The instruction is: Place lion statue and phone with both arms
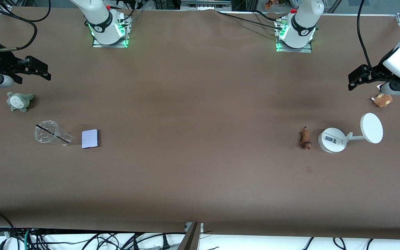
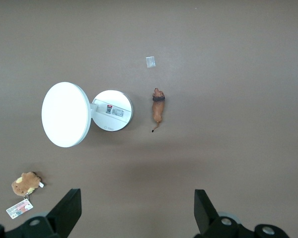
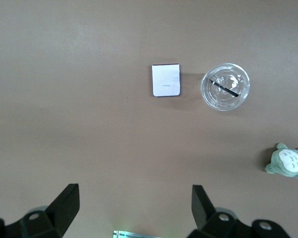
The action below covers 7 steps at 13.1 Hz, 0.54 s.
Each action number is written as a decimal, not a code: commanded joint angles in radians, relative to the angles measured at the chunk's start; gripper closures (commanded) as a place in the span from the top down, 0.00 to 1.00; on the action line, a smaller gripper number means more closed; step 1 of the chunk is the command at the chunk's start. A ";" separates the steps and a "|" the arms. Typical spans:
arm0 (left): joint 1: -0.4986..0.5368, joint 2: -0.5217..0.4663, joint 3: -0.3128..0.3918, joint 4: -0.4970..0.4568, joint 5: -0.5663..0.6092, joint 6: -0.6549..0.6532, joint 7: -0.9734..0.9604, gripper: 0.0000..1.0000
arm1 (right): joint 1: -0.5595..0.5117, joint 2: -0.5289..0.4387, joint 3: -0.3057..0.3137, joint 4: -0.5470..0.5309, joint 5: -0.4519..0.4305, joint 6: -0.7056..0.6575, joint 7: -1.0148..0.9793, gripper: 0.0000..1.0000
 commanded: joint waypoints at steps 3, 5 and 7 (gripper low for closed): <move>0.000 0.005 -0.001 0.016 -0.016 -0.012 0.003 1.00 | -0.020 -0.015 0.024 -0.023 -0.023 0.015 0.014 1.00; 0.000 0.005 -0.001 0.016 -0.016 -0.010 0.003 1.00 | -0.020 -0.015 0.024 -0.021 -0.023 0.015 0.019 1.00; 0.000 0.005 -0.001 0.016 -0.018 -0.012 0.003 1.00 | -0.015 -0.015 0.024 -0.020 -0.021 0.016 0.022 1.00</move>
